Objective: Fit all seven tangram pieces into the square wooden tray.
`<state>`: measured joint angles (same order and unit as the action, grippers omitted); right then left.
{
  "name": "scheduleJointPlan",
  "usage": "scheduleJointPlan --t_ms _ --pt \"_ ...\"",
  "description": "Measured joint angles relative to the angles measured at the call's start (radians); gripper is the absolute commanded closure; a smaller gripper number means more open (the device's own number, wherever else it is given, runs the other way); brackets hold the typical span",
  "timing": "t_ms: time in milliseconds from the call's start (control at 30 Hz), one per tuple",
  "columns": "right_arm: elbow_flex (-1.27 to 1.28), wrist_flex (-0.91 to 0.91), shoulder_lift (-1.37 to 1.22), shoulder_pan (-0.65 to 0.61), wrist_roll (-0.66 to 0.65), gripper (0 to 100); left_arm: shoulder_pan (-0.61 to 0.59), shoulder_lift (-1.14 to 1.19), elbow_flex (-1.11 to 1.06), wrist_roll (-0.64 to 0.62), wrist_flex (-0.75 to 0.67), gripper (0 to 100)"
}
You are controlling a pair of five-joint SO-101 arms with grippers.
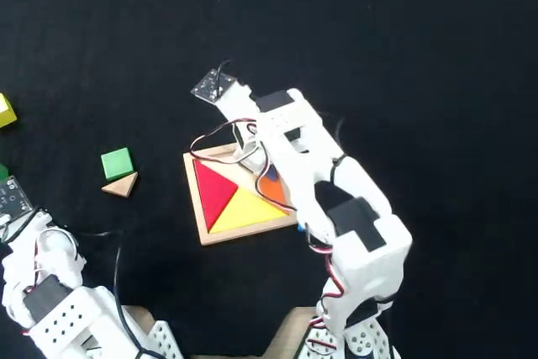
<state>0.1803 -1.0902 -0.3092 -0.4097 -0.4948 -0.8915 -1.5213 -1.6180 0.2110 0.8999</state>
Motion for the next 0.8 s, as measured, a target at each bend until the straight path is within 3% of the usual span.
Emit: scheduleJointPlan --t_ms 600,800 --pt "-0.026 0.003 -0.005 0.003 0.0 87.1 0.0 0.0 0.0 0.0 0.0 90" --pt "-0.031 0.003 -0.005 0.008 -0.064 87.1 0.0 0.0 0.0 0.0 0.0 90"
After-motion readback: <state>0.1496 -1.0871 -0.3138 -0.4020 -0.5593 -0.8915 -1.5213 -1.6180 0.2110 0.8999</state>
